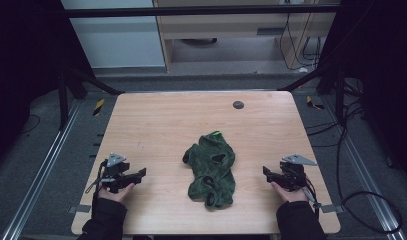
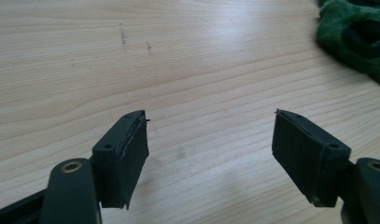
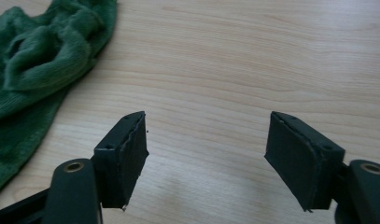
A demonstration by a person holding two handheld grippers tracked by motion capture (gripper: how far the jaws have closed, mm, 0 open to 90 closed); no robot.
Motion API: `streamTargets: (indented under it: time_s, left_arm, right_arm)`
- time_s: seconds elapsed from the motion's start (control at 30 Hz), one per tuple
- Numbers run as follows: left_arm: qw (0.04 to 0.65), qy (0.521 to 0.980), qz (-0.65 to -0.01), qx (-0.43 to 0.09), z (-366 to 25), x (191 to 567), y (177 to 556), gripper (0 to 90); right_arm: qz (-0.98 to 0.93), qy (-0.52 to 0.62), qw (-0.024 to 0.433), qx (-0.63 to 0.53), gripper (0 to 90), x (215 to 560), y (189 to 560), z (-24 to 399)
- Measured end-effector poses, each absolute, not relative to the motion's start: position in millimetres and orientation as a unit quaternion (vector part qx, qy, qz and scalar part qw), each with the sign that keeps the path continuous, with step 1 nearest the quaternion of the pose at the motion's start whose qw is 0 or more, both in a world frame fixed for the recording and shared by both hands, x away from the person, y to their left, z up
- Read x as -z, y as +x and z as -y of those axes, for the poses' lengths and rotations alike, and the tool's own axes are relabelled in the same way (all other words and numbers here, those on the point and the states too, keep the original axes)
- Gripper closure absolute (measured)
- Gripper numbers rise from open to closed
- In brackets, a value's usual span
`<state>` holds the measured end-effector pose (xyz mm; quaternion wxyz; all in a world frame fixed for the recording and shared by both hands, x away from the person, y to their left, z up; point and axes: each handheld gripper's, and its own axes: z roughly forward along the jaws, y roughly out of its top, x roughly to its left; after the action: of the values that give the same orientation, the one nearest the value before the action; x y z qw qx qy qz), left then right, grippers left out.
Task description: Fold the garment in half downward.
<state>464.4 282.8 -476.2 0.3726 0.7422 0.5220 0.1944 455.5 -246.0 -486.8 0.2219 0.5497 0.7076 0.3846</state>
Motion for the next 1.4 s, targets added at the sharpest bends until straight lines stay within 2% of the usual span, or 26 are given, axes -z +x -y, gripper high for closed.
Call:
streamTargets:
  time_s: [0.43, 0.7, 1.4]
  left_arm:
    - [0.389, 0.754, -0.498, -0.181, -265, 468, 465, 28.4]
    - [0.403, 0.753, -0.487, -0.183, -257, 454, 470, 28.3]
    - [0.418, 0.769, -0.448, -0.182, -220, 430, 504, 35.3]
  right_arm:
    - [-0.718, 0.52, 0.206, -0.413, 40.6, 473, 452, 236]
    - [-0.723, 0.507, 0.199, -0.426, 41.2, 461, 461, 228]
    - [-0.734, 0.481, 0.199, -0.436, 42.2, 430, 496, 200]
